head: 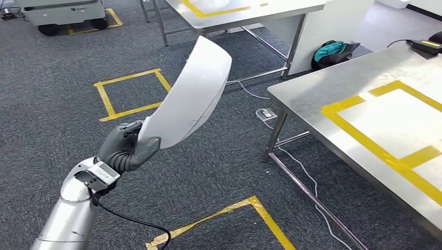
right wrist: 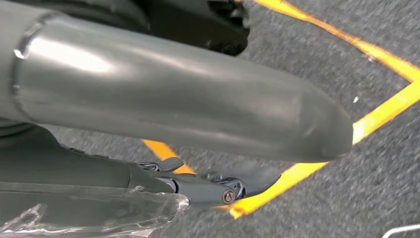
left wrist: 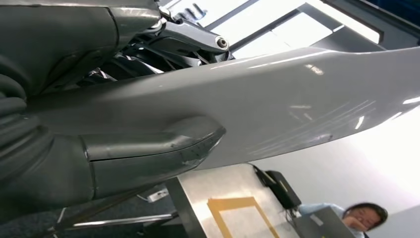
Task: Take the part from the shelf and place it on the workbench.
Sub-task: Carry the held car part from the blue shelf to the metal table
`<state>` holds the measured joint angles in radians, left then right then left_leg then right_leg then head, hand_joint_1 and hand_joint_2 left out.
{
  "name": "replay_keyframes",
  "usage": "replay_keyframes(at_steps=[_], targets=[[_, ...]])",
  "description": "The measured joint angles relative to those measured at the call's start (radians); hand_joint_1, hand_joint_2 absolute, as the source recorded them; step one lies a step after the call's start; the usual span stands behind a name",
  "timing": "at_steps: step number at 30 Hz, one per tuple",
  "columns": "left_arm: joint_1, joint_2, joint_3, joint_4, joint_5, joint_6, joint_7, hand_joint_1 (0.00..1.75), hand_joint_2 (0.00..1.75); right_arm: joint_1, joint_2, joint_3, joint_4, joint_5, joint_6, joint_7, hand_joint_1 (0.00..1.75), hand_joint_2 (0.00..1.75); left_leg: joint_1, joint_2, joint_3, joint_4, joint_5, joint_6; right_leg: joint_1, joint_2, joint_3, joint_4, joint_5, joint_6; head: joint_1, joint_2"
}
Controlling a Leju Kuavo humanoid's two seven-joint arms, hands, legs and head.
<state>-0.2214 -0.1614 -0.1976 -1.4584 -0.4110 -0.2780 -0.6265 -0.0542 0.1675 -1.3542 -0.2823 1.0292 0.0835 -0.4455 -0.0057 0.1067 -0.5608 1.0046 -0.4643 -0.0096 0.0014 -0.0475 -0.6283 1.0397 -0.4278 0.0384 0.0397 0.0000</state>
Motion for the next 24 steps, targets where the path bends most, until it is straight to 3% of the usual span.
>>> replay_keyframes(at_steps=[1, 3, 5, 7, 8, 9, 10, 12, 14, 16, 17, 18, 20, 21, 23, 24], targets=[[0.000, 0.001, -0.003, 0.000, -0.001, 0.002, 0.000, 1.75, 1.75, 0.001, -0.002, 0.005, 0.000, 0.011, -0.003, 0.004, 0.00, 0.00, 0.002, 0.005, 0.002, -0.001, -0.002, -0.005, 0.000, 0.012, -0.001, -0.001, 0.001, -0.006, 0.000, 0.000], [0.000, 0.003, -0.008, 0.000, -0.001, 0.003, 0.000, 1.75, 1.75, 0.004, -0.004, 0.015, 0.001, 0.026, -0.008, 0.008, 0.00, 0.00, 0.007, -0.023, -0.007, 0.027, -0.026, -0.015, -0.003, 0.034, 0.000, -0.004, 0.004, -0.018, -0.001, 0.000], [0.002, 0.008, -0.010, 0.000, -0.001, 0.005, 0.000, 1.75, 1.75, 0.003, -0.005, 0.022, 0.001, 0.031, -0.009, 0.010, 0.00, 0.00, 0.009, -0.075, -0.054, 0.133, -0.083, -0.020, -0.007, 0.058, 0.000, -0.005, 0.006, -0.027, -0.004, 0.000], [0.008, 0.014, -0.011, 0.000, -0.001, 0.005, 0.000, 1.75, 1.75, 0.002, -0.006, 0.026, 0.002, 0.032, -0.010, 0.011, 0.00, 0.00, 0.009, -0.097, -0.119, 0.260, -0.130, -0.020, -0.007, 0.085, -0.001, -0.005, 0.006, -0.031, -0.007, 0.000], [0.010, 0.016, -0.011, 0.000, -0.001, 0.005, 0.000, 1.75, 1.75, 0.003, -0.006, 0.029, 0.002, 0.033, -0.010, 0.011, 0.00, 0.00, 0.009, -0.100, -0.136, 0.286, -0.129, -0.018, -0.006, 0.100, -0.001, -0.005, 0.007, -0.032, -0.007, 0.000], [0.012, 0.018, -0.011, 0.000, -0.001, 0.005, 0.000, 1.75, 1.75, 0.004, -0.007, 0.031, 0.002, 0.033, -0.010, 0.012, 0.00, 0.00, 0.009, -0.103, -0.133, 0.273, -0.107, -0.015, -0.006, 0.115, -0.001, -0.005, 0.008, -0.031, -0.007, 0.000], [0.012, 0.019, -0.011, 0.000, -0.001, 0.005, 0.000, 1.75, 1.75, 0.005, -0.007, 0.033, 0.003, 0.033, -0.010, 0.012, 0.00, 0.00, 0.009, -0.110, -0.112, 0.222, -0.071, -0.012, -0.007, 0.129, 0.000, -0.005, 0.009, -0.030, -0.007, 0.000], [0.012, 0.020, -0.011, 0.000, -0.001, 0.005, 0.000, 1.75, 1.75, 0.005, -0.007, 0.036, 0.004, 0.034, -0.010, 0.012, 0.00, 0.00, 0.014, -0.154, -0.049, 0.084, -0.007, -0.007, -0.008, 0.156, -0.003, -0.003, 0.012, -0.023, -0.006, 0.000], [0.012, 0.021, -0.012, 0.000, -0.002, 0.005, 0.000, 1.75, 1.75, 0.004, -0.007, 0.037, 0.004, 0.034, -0.010, 0.012, 0.00, 0.00, 0.017, -0.193, -0.017, 0.010, 0.009, -0.005, -0.011, 0.179, -0.012, -0.005, 0.017, -0.011, -0.006, 0.000], [0.011, 0.022, -0.012, 0.000, -0.002, 0.009, 0.000, 1.75, 1.75, 0.008, -0.008, 0.039, 0.005, 0.038, -0.010, 0.014, 0.00, 0.00, 0.016, -0.183, -0.015, 0.001, 0.010, 0.002, -0.015, 0.199, -0.020, -0.012, 0.024, 0.003, -0.006, 0.000], [0.009, 0.023, -0.013, 0.001, -0.002, 0.012, 0.000, 1.75, 1.75, 0.011, -0.008, 0.040, 0.006, 0.040, -0.011, 0.015, 0.00, 0.00, 0.016, -0.171, -0.014, -0.002, 0.013, 0.009, -0.014, 0.187, -0.026, -0.009, 0.023, 0.008, -0.005, 0.000], [0.007, 0.023, -0.014, 0.001, -0.003, 0.016, 0.000, 1.75, 1.75, 0.013, -0.008, 0.041, 0.006, 0.044, -0.012, 0.017, 0.00, 0.00, 0.016, -0.158, -0.013, -0.006, 0.016, 0.015, -0.012, 0.161, -0.036, 0.007, 0.012, 0.012, -0.002, 0.000], [0.005, 0.027, -0.014, 0.004, -0.004, 0.025, 0.000, 1.75, 1.75, 0.011, -0.008, 0.044, 0.006, 0.055, -0.015, 0.019, 0.00, 0.00, 0.015, -0.128, -0.011, -0.010, 0.018, 0.024, -0.007, 0.088, -0.081, 0.103, -0.043, 0.018, 0.004, 0.000], [0.006, 0.032, -0.014, 0.006, -0.005, 0.030, 0.001, 1.75, 1.75, 0.008, -0.008, 0.048, 0.007, 0.066, -0.016, 0.020, 0.00, 0.00, 0.013, -0.113, -0.011, -0.010, 0.017, 0.027, -0.007, 0.067, -0.112, 0.172, -0.077, 0.021, 0.006, 0.000], [0.011, 0.044, -0.013, 0.009, -0.003, 0.047, 0.003, 1.75, 1.75, 0.006, -0.009, 0.063, 0.007, 0.100, -0.018, 0.019, 0.00, 0.00, 0.012, -0.081, -0.011, -0.010, 0.015, 0.028, -0.009, 0.055, -0.153, 0.268, -0.112, 0.025, 0.007, 0.000], [0.017, 0.054, -0.009, 0.008, 0.001, 0.059, 0.004, 1.75, 1.75, 0.005, -0.010, 0.074, 0.008, 0.120, -0.018, 0.018, 0.00, 0.00, 0.012, -0.067, -0.009, -0.010, 0.014, 0.027, -0.009, 0.052, -0.145, 0.261, -0.102, 0.027, 0.007, 0.000]])
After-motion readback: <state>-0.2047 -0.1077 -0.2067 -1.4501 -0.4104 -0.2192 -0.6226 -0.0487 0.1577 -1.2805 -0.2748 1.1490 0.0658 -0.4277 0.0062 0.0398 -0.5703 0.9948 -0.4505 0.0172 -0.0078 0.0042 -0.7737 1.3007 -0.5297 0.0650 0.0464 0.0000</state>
